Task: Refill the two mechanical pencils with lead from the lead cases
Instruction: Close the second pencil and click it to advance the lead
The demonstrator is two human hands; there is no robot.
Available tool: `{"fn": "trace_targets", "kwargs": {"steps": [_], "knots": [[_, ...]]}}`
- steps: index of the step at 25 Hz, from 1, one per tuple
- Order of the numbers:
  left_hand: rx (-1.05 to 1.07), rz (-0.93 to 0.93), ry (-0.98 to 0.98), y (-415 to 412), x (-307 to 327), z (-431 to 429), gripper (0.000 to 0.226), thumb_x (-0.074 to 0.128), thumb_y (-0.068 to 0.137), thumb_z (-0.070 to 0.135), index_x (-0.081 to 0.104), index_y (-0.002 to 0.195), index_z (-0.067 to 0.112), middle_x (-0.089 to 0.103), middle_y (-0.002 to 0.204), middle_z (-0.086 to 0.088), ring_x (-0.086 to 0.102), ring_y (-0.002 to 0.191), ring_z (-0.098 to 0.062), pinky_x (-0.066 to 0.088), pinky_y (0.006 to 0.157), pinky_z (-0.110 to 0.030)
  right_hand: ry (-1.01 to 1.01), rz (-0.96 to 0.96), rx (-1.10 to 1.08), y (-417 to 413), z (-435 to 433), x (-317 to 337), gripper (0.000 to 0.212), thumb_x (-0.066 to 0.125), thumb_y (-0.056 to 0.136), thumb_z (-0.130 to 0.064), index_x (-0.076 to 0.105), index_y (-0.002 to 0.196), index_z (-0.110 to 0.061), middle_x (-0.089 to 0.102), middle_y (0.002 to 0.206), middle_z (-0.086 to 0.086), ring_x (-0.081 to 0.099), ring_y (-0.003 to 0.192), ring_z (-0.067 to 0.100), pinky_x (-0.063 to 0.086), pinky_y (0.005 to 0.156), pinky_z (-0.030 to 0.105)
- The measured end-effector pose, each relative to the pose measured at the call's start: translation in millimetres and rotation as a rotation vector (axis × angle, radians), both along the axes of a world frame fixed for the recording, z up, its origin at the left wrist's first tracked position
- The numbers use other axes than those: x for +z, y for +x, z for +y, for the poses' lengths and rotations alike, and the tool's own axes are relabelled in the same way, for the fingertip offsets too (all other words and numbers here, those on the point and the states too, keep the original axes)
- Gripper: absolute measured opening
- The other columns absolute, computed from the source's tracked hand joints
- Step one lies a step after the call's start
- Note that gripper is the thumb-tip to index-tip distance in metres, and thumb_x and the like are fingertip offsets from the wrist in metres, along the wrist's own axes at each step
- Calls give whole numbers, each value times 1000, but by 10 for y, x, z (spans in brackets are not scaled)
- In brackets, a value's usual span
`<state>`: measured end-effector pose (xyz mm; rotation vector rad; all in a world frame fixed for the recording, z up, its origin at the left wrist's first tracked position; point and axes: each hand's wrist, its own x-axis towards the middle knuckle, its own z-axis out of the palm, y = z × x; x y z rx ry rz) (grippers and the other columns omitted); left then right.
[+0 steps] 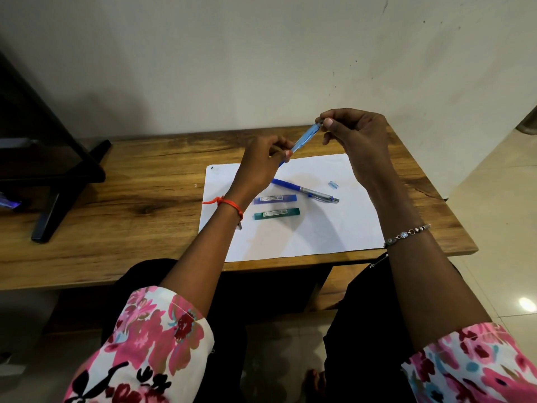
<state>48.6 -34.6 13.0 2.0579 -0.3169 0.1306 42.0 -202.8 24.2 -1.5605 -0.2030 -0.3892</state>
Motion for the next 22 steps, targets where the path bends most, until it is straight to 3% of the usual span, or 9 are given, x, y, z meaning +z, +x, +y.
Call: {"fn": "trace_targets", "kwargs": {"steps": [12, 16, 20, 22], "knots": [[9, -1, -6, -11, -12, 6, 16, 55, 88, 4, 64, 100, 0, 61, 84, -7, 55, 68, -4, 42, 59, -1, -19, 1, -46, -23, 1, 21, 18, 64, 82, 4, 69, 96, -6, 73, 67, -10, 68, 65, 9, 55, 76, 23], [7, -5, -3, -15, -14, 8, 16, 55, 88, 2, 64, 101, -1, 61, 85, -8, 57, 72, -12, 42, 59, -1, -34, 4, -23, -30, -1, 10, 20, 64, 81, 6, 69, 98, -4, 73, 69, -10, 69, 68, 10, 55, 74, 22], [2, -7, 9, -4, -11, -9, 16, 54, 89, 5, 64, 101, 0, 60, 84, -6, 54, 67, -4, 42, 58, -2, 120, 85, 35, -38, -28, 30, 20, 64, 83, 3, 70, 96, -11, 75, 84, 1, 69, 80, 17, 55, 70, 24], [5, -10, 20, 3, -20, -4, 16, 54, 89, 4, 64, 101, -1, 60, 85, -6, 53, 66, -2, 41, 58, -1, 88, 172, -37, -37, -79, 27, 17, 64, 84, 0, 70, 94, -12, 71, 85, 9, 66, 69, 13, 54, 65, 25]]}}
